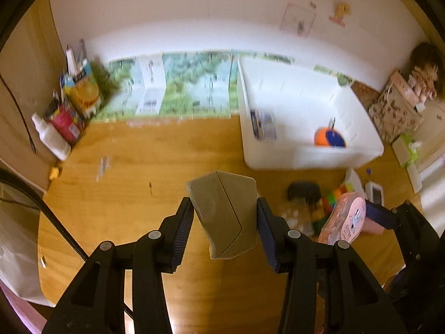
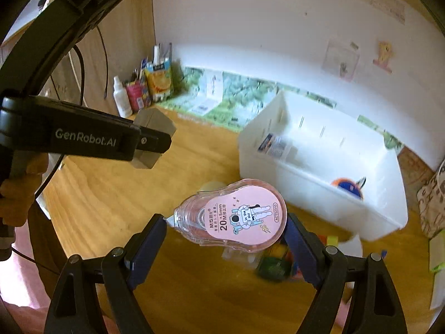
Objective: Organize rigid objects
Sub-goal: 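Carry beige block with left gripper while right gripper carries correction tape to bin, then open left gripper releasing block into bin while right gripper releases tape there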
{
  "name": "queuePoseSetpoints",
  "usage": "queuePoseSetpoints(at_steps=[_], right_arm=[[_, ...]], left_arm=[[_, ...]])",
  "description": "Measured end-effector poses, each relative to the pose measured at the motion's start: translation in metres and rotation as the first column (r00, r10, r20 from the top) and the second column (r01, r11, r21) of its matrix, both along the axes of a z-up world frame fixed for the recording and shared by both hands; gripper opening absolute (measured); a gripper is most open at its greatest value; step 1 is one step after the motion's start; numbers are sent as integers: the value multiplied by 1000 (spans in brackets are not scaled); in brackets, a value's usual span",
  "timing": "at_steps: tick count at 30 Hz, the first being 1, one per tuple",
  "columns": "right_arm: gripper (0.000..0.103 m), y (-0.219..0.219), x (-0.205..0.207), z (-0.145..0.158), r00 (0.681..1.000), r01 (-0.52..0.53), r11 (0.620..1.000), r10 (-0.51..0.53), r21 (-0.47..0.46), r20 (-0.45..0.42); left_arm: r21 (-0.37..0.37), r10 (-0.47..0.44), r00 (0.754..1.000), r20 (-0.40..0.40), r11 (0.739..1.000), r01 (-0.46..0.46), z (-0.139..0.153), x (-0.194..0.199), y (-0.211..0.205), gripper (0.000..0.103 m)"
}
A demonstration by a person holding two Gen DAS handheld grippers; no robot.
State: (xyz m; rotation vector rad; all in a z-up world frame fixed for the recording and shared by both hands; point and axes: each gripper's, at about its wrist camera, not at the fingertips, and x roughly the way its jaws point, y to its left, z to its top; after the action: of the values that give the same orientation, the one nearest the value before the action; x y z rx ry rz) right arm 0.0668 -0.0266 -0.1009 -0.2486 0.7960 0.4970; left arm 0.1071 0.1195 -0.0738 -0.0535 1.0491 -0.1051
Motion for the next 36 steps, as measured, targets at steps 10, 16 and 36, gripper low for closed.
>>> queuePoseSetpoints(at_steps=[10, 16, 36], right_arm=[[85, -17, 42, 23, 995, 15, 998, -22, 68, 100], [85, -41, 70, 26, 982, 79, 991, -96, 108, 161], [86, -100, 132, -7, 951, 226, 958, -256, 176, 174]], left_arm=[[-19, -39, 991, 128, 999, 42, 29, 39, -13, 49], [-35, -99, 974, 205, 993, 109, 35, 63, -32, 49], [-210, -126, 963, 239, 961, 178, 9, 154, -95, 50]])
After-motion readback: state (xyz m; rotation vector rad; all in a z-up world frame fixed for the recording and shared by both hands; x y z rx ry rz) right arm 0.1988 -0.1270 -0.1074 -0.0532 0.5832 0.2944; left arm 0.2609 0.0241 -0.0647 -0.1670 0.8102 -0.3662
